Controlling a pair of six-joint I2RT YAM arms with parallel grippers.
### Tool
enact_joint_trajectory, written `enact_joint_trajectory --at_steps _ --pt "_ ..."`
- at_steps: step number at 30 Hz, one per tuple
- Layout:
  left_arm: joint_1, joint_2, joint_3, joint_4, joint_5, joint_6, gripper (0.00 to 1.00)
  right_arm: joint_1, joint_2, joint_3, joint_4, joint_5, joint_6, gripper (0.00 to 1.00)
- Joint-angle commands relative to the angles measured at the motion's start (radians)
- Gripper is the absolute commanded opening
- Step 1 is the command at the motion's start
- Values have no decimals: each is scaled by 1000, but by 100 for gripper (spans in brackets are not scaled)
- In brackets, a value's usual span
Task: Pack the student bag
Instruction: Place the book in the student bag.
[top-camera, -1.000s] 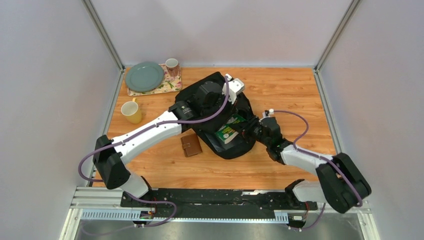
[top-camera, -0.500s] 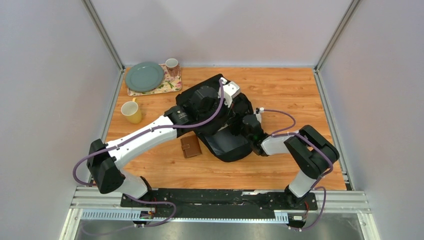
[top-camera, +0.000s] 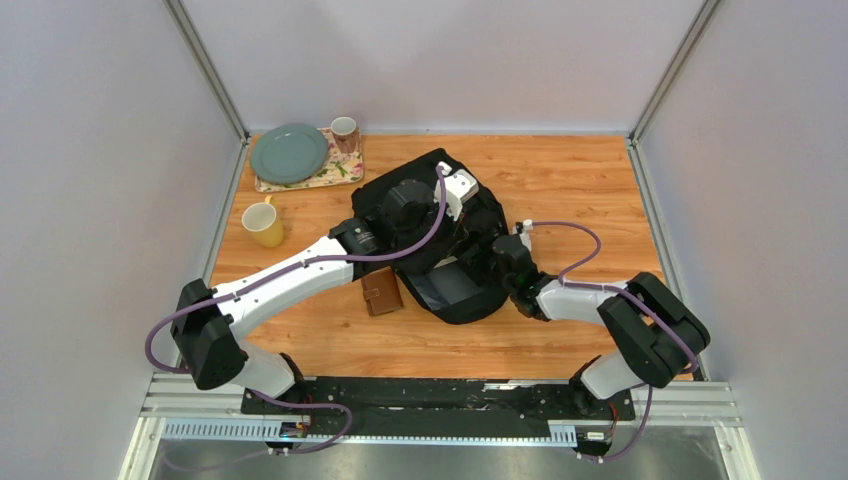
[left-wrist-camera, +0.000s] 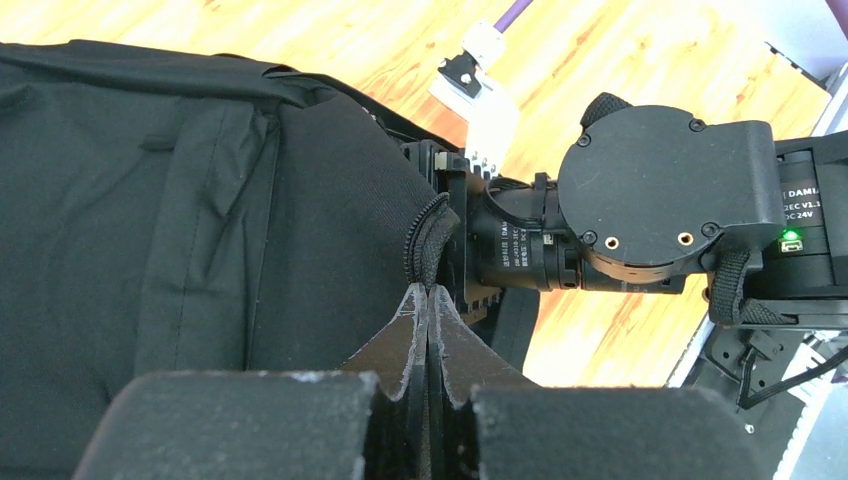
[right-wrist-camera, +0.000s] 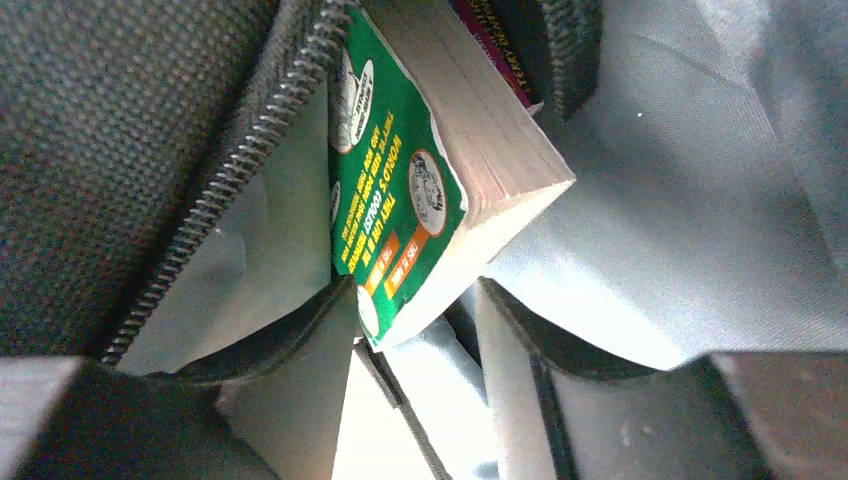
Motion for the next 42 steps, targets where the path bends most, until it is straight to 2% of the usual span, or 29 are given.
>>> enact_joint_trajectory --at_steps 1,3,6,12,14,17,18,21,24,28,31,34,38,42 --pt "0 -19 5 59 38 -27 0 -2 5 21 9 -4 -26 46" --pt "0 -19 9 55 48 -27 0 -2 51 62 26 -31 -24 39" --pt "0 -22 13 53 48 -27 0 -2 112 98 99 -25 -5 20" --pt "1 -24 8 39 40 -30 0 -2 210 159 305 15 29 16" --pt "1 -24 2 39 39 -30 0 -2 238 202 284 24 34 18" --pt "1 -26 2 32 25 -26 0 -7 247 199 270 -10 12 27" --pt "3 -26 3 28 20 -23 0 -4 235 178 265 -11 2 37" --pt "9 -30 -10 22 3 -22 0 -5 119 45 238 18 -64 49" --pt "18 -38 -40 41 3 -38 0 -4 -72 -32 40 48 -119 56" --pt "21 -27 -55 67 28 -56 0 -4 -375 -68 -342 133 -230 58" --pt "21 -12 -67 85 55 -79 0 -7 -561 -75 -559 242 -265 62" --pt "21 10 -72 116 107 -107 0 -14 -685 -77 -685 347 -314 64" --pt "21 54 -63 114 150 -130 0 -59 -744 -39 -845 404 -353 67" --pt "21 70 -76 130 174 -150 0 -117 -713 -43 -861 279 -350 68"
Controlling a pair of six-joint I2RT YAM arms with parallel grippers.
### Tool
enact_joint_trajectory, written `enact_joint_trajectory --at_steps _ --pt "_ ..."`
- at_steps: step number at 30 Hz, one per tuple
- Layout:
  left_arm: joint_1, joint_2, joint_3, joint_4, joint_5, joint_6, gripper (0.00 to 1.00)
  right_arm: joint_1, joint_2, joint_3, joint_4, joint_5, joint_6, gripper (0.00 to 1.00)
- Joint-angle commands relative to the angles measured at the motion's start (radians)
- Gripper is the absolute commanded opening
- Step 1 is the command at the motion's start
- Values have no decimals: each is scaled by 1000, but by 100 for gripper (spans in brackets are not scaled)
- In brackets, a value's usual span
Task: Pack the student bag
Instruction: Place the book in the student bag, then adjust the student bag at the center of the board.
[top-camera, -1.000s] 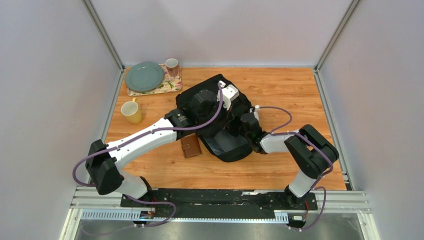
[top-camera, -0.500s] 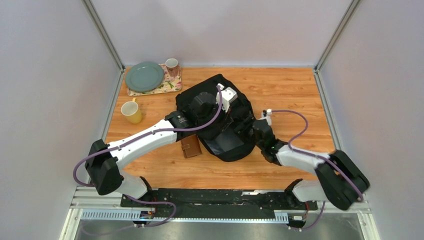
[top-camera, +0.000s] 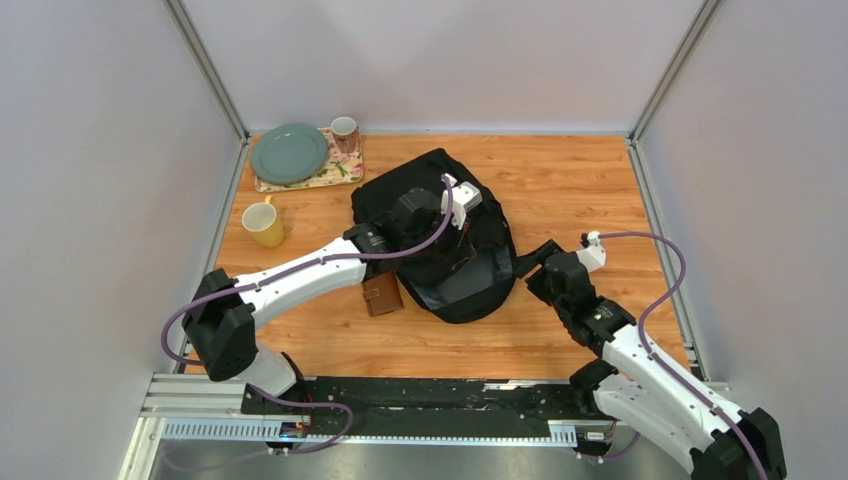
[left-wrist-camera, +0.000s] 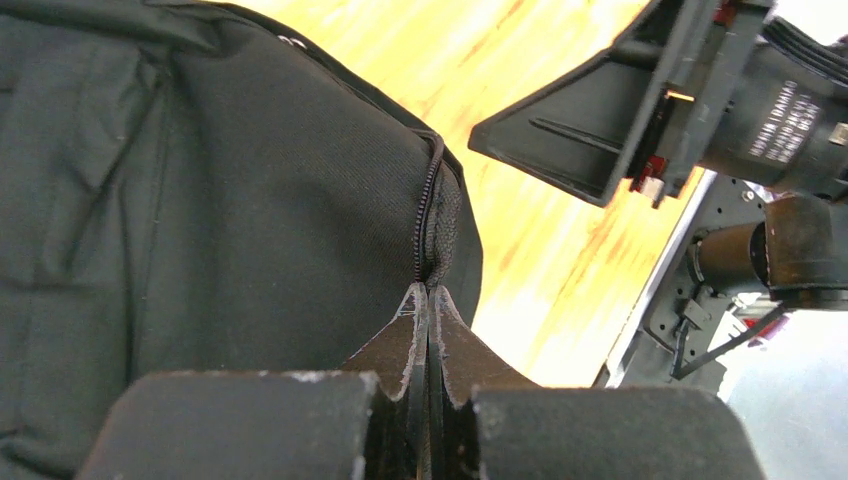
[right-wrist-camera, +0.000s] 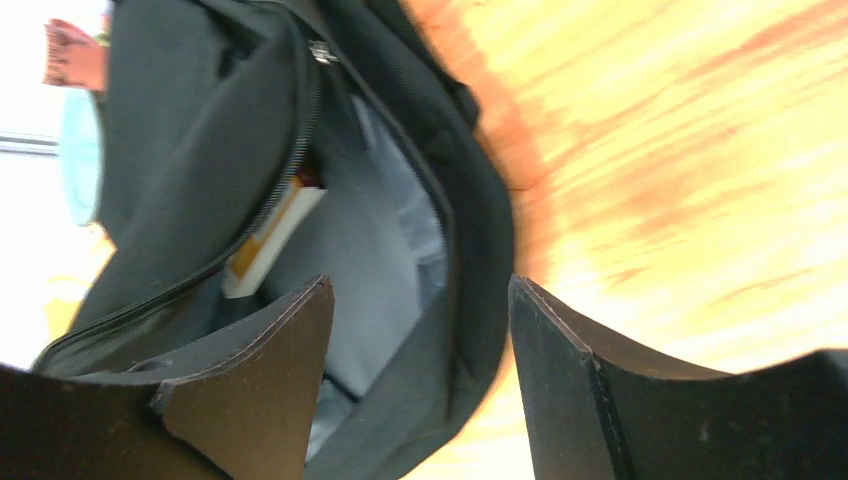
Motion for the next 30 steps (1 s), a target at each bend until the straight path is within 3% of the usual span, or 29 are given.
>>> enact_joint_trajectory --at_steps 1,5,14,22,28,30 --pt "2 15 -11 66 47 -41 0 -52 50 18 -73 -63 -47 68" --pt "2 20 -11 66 50 -44 0 -99 133 10 36 -218 -52 67" --pt "2 40 -14 68 66 -42 0 -116 334 87 72 -303 -73 63" --pt "4 78 10 69 75 -39 0 -116 274 70 6 -318 -86 37" --pt "4 128 49 77 84 -39 0 -116 201 47 -31 -362 -108 3" --pt "4 145 67 83 107 -44 0 -116 176 45 -59 -367 -125 0"
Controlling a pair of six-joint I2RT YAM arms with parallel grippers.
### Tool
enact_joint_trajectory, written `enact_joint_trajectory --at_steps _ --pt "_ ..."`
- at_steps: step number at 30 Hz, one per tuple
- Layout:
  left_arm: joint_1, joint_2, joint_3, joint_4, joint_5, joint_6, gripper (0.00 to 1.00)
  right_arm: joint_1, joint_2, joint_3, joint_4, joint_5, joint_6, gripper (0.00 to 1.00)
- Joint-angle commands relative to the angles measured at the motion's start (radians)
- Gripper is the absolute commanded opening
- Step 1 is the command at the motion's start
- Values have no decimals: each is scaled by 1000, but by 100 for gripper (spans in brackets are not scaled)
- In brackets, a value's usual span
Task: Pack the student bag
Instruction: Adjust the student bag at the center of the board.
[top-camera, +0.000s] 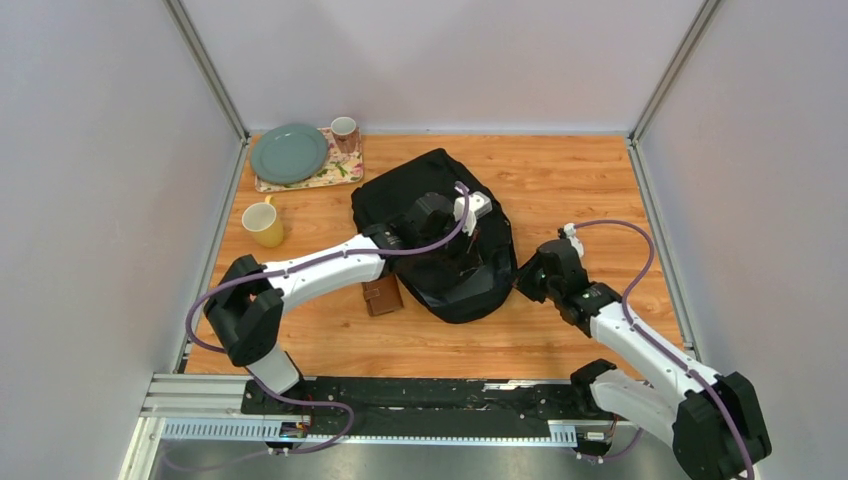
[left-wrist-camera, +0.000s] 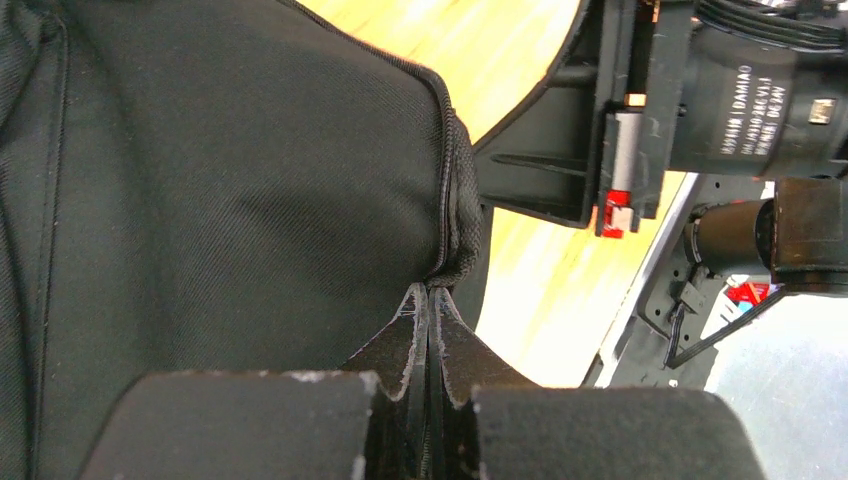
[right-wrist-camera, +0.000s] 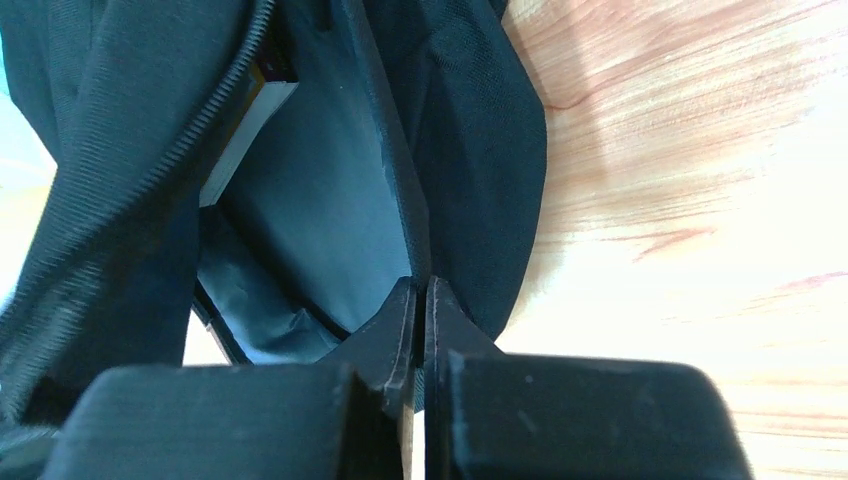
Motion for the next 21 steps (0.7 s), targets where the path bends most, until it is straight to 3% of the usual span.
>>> enact_joint_trajectory --at_steps 1,8,15,21 --pt "3 51 72 56 33 -8 0 -3 -59 -3 -49 -32 -56 0" --pt "3 119 62 68 116 -34 0 -3 -126 -27 -69 -62 -76 0" --pt "-20 115 -81 100 120 -13 0 -3 -125 -44 -44 -101 -72 0" --pt "-42 136 -100 177 156 10 0 -3 -137 -52 -27 -152 -70 0"
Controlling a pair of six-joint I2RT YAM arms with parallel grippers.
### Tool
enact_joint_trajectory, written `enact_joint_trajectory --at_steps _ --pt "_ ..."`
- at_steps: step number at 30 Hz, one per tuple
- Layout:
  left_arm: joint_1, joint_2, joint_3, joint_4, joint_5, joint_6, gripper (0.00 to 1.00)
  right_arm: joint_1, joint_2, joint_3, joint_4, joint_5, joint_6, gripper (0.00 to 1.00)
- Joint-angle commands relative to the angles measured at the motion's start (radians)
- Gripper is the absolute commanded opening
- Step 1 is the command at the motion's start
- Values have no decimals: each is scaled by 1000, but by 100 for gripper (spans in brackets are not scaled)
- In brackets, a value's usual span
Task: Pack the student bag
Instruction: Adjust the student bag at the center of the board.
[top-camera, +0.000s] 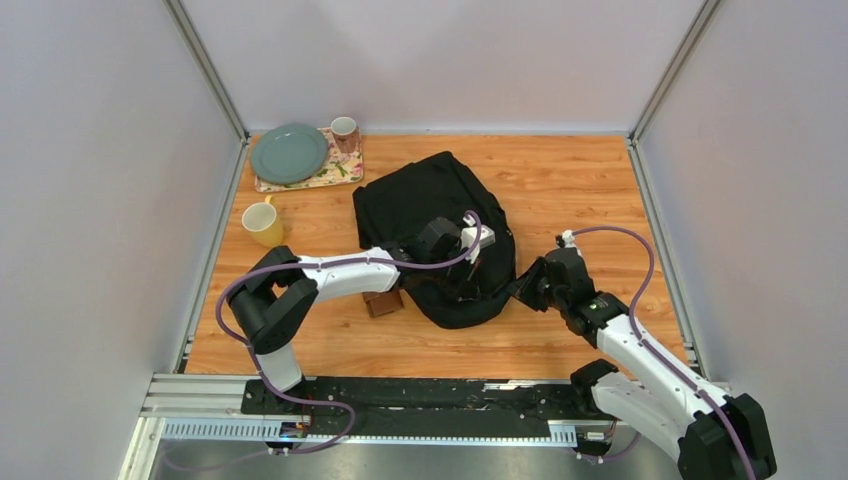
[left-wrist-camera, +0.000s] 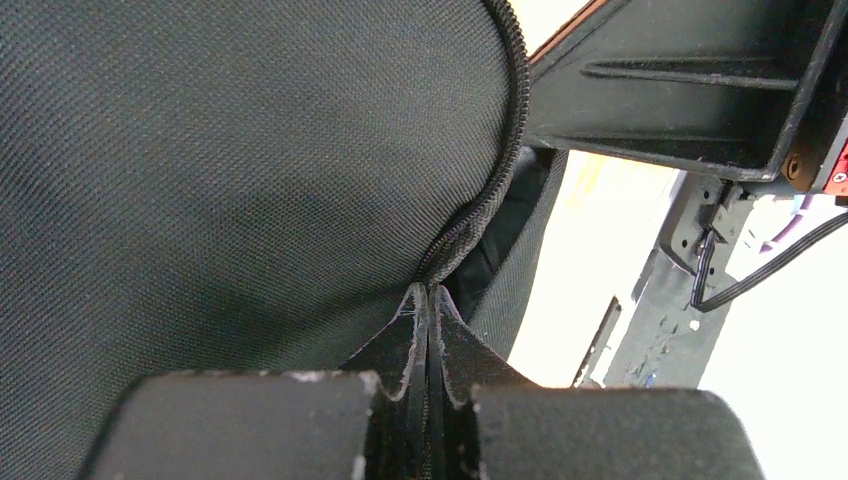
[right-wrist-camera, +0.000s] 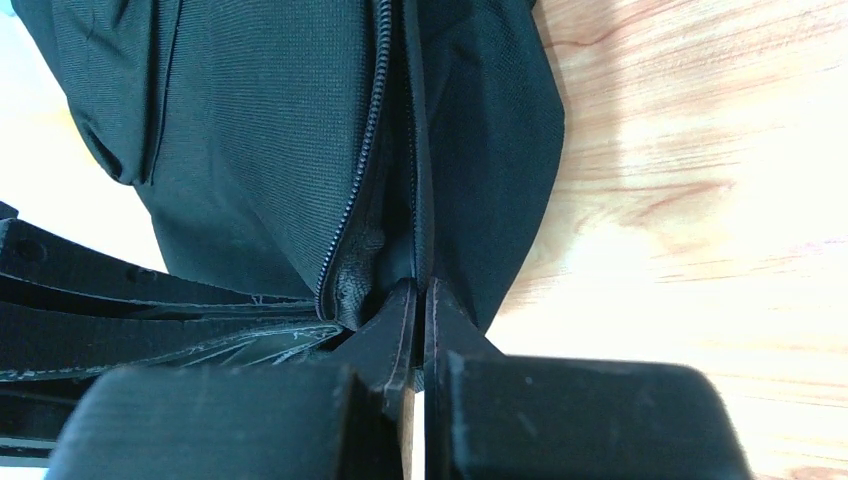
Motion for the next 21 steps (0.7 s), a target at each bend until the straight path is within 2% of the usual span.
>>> enact_joint_trajectory --at_steps 1,5,7,15,19,21 --pt "-12 21 19 71 50 42 0 0 -26 -3 17 -60 -16 0" --pt "-15 23 30 34 72 46 0 -2 -58 -9 -4 -51 -18 0" --pt "-14 -6 3 51 -26 22 0 0 -72 -12 -4 -51 -21 0" --pt "-12 38 99 210 -34 132 0 -2 -55 -15 12 -109 -21 0" --pt "-10 49 91 255 -11 168 0 0 -68 -23 6 -108 -20 0" --pt "-12 37 32 328 -13 162 0 -2 -71 -29 11 -111 -13 0"
